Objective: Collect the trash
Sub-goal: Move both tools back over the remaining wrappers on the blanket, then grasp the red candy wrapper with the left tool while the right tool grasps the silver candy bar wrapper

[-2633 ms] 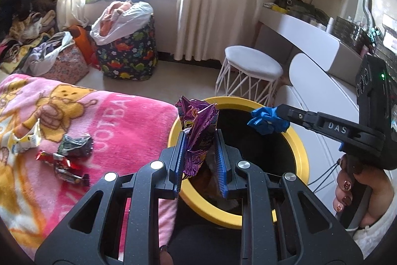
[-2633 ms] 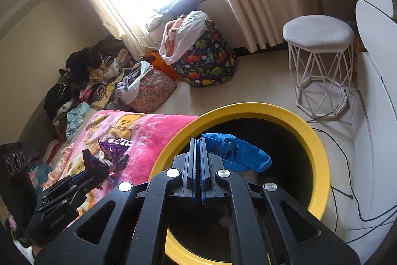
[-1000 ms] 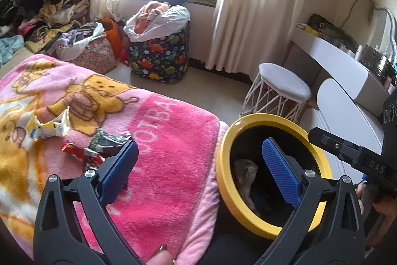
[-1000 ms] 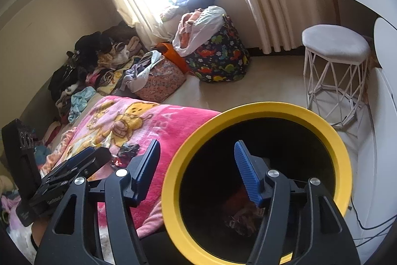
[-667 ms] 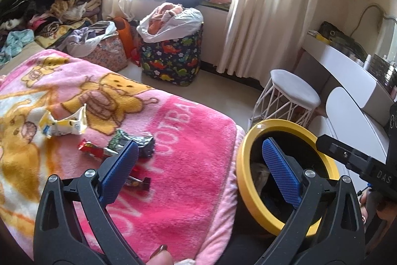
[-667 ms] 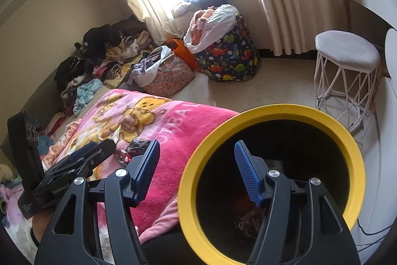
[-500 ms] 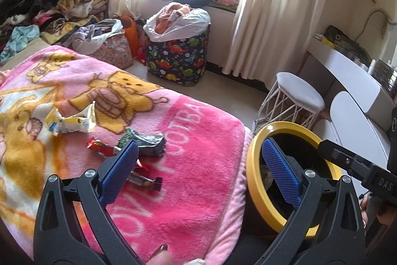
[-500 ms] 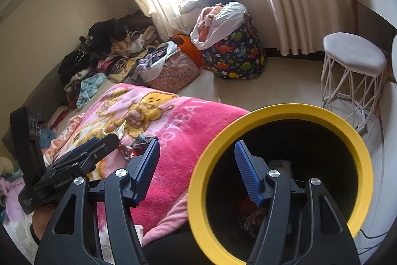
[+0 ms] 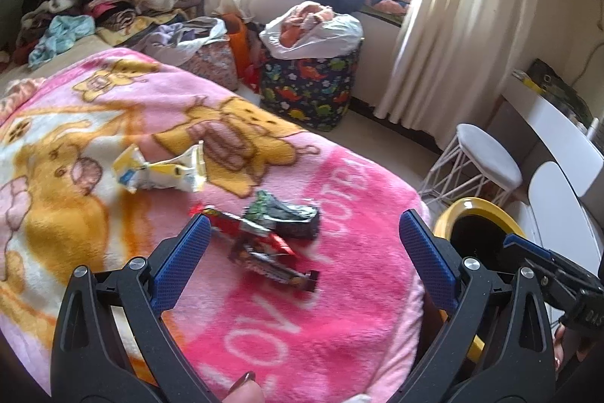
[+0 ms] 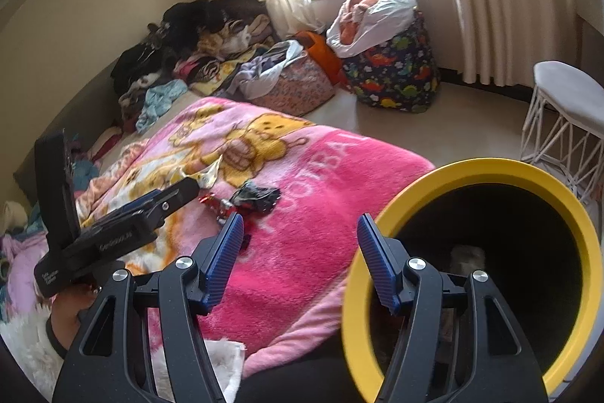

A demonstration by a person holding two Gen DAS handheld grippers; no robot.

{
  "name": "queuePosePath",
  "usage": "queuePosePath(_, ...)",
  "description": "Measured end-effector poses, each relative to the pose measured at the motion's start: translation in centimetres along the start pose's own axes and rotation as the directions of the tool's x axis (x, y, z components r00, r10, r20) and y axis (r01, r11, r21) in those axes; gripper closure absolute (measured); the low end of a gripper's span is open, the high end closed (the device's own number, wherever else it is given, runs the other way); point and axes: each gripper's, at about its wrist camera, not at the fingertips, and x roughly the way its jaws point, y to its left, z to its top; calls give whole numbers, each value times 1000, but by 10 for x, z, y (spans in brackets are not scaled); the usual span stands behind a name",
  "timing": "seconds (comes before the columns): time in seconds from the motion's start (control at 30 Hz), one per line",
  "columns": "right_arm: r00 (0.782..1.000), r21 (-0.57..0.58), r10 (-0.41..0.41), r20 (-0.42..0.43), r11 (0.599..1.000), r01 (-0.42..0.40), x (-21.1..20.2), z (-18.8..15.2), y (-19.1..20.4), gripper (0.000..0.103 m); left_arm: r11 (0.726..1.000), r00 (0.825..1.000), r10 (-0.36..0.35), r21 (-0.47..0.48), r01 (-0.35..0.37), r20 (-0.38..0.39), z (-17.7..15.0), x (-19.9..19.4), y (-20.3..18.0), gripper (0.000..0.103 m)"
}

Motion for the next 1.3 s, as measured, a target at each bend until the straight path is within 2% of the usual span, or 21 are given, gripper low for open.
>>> queuePosePath(0.4,993,-69,56,-105,996,-63,45,-3,31,42,993,999,33,-110,-37,-41,0,13,49,12)
queuePosePath(0.57,984,-92,77,-161,991,-92,72,-7,43,42,987,997,30,-154,-41,-75,-4,24,63,22)
queuePosePath(0.8,966,-119,93,-240,985,-124,109,-13,55,45,963,990,-33,-269,-5,-138,-8,46,86,35)
queuePosePath(1.03,947,-118,98,-307,983,-140,144,-17,59,51,949,983,-64,-315,7,-170,-8,64,96,39)
queuePosePath(1.23,935,-104,113,-337,982,-156,159,-18,60,65,939,980,-79,-343,11,-185,-8,77,103,39)
queuePosePath(1.3,930,-97,125,-346,981,-168,161,-18,60,81,935,979,-87,-354,17,-184,-7,80,104,41)
